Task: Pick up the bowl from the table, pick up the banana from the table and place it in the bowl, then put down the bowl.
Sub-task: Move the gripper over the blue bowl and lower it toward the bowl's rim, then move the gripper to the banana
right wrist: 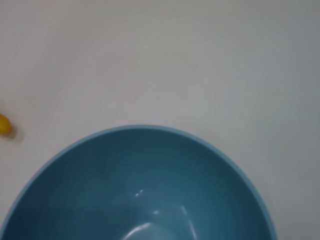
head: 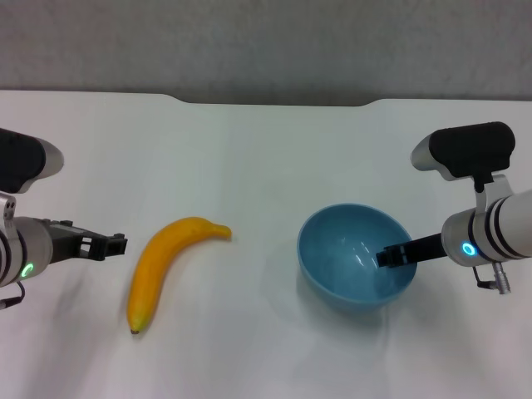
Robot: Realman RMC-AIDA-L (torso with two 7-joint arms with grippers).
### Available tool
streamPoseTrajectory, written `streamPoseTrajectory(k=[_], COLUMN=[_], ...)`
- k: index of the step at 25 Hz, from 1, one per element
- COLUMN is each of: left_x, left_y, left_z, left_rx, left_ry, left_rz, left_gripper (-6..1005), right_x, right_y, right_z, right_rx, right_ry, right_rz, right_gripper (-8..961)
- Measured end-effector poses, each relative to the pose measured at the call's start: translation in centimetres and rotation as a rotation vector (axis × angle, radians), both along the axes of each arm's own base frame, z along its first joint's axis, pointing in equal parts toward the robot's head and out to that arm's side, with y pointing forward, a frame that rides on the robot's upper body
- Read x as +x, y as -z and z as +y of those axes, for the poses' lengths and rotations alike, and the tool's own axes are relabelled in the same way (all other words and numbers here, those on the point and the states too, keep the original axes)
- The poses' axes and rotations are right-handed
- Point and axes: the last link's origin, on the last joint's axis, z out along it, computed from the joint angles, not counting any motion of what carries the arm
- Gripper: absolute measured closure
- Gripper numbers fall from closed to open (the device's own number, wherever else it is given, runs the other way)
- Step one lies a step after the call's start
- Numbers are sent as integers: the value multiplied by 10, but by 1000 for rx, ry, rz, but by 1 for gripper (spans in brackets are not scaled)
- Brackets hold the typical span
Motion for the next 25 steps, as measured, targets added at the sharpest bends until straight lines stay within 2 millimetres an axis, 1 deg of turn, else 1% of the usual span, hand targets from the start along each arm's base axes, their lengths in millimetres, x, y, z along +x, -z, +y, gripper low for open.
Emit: streamPoseTrajectory(k=[3,9,12,17,21,25], left_x=[-1,-3,-7,-7,-3,6], left_y=[1,1,3,3,4,5], left_z=[0,0,0,2,2,1], left_rx=[-2,-3,-6,-3,0,-5], left_ry=[-2,-9,-17,-16,-8,17], left_rz=[1,2,5,0,-23,-57], left_gripper=[151,151,151,152,151,152], right_x=[2,2,3,4,4,-1], right_y=[0,-1,0,-1,-2,-8], right_z=[-1,-1,-1,-1,-1,-2], right_rx=[5,8,15,19,35,64], right_ry=[1,-2,-8,-9,-18,-45], right_rz=[1,3,3,4,11,37], right_gripper=[495,736,798,901,903,905])
